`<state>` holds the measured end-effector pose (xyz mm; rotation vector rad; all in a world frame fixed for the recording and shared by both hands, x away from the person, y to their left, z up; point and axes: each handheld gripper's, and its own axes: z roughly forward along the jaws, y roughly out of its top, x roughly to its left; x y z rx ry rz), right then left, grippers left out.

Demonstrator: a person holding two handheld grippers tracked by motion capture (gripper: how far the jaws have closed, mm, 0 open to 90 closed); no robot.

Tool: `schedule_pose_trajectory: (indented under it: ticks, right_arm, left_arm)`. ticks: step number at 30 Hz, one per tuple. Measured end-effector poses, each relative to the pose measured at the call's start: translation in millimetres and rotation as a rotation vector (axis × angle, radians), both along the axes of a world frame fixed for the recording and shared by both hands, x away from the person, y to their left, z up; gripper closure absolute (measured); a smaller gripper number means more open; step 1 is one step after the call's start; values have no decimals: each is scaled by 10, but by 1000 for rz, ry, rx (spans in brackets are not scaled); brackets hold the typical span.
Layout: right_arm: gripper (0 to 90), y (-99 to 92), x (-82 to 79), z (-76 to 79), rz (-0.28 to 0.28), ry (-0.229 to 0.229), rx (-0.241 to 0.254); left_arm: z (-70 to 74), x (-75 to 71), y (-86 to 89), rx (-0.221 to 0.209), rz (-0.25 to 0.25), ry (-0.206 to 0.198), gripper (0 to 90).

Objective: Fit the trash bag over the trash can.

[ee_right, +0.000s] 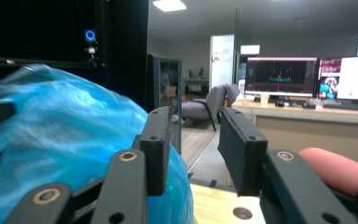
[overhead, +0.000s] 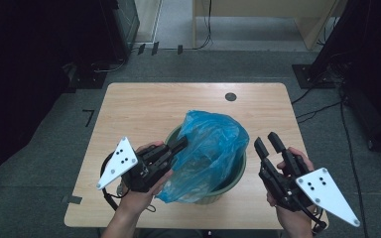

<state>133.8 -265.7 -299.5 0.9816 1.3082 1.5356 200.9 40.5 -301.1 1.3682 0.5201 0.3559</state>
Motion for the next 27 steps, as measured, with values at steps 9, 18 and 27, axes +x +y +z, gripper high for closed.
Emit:
schedule_pose_trajectory:
  ticks: [9, 18, 27]
  right_arm:
    - [470, 261, -163, 140, 118, -23, -7]
    - [521, 658, -36, 127, 110, 76, -47]
    - [900, 518, 78, -7, 10, 124, -15]
  left_arm:
    - [137, -53, -98, -46, -22, -11, 900]
    - [201, -126, -105, -51, -38, -35, 900]
    - [241, -153, 15, -76, -26, -49, 900]
